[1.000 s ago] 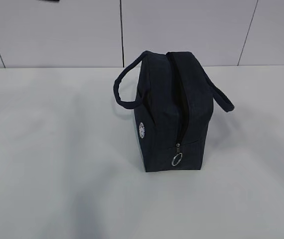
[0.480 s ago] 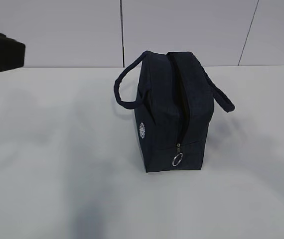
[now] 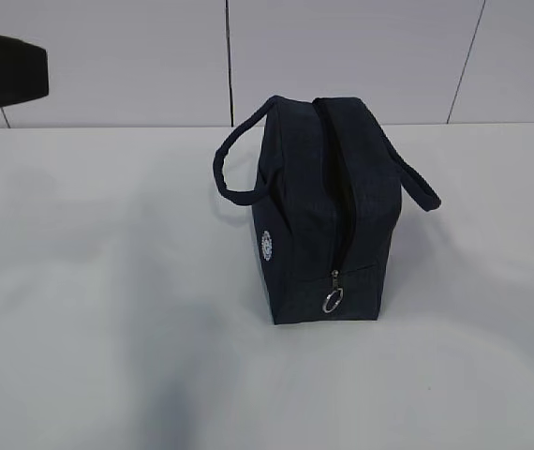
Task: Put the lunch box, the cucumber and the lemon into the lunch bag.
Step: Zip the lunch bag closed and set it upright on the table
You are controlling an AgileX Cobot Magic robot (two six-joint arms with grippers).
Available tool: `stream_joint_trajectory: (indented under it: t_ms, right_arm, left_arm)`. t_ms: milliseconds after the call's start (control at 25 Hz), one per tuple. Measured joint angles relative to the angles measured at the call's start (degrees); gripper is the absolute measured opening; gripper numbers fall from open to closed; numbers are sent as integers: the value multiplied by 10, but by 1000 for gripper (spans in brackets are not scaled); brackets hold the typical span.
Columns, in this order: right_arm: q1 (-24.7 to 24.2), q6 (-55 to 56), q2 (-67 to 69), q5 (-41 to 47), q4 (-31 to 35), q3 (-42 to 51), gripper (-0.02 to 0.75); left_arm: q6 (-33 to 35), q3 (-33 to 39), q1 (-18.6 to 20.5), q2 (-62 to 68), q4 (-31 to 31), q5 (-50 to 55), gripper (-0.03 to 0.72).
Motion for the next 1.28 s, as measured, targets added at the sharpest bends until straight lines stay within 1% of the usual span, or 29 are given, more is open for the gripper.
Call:
stream_joint_trajectory:
  t_ms: [120, 200, 320, 440, 560, 680, 800, 920, 1080, 1280]
  right_arm:
    - [0, -42, 39, -5, 42, 13, 408]
    - [0, -55, 66, -15, 56, 18, 405]
    - [0, -96, 108, -29, 88, 18, 377]
    - [11, -142, 161, -40, 119, 19, 365]
    - [36, -159, 218, -80, 126, 19, 362]
    - [81, -189, 267, -155, 131, 19, 353]
    - [135, -207, 313, -235, 135, 19, 321]
    - [168, -212, 357, -277, 139, 19, 282]
    - [195, -213, 400, -295, 144, 19, 238]
    - [201, -189, 429, -330, 145, 19, 195]
  left_arm:
    - [0, 0, 0, 0, 3, 4, 290]
    - [1, 0, 0, 0, 4, 6, 290]
    - [1, 0, 0, 0, 5, 7, 290]
    - [1, 0, 0, 0, 5, 7, 289]
    - [1, 0, 0, 0, 5, 7, 289]
    - [1, 0, 0, 0, 5, 7, 289]
    - [1, 0, 0, 0, 0, -5, 288]
    - [1, 0, 0, 0, -2, -18, 288]
    - [1, 0, 0, 0, -5, -25, 288]
    - [1, 0, 0, 0, -6, -27, 288]
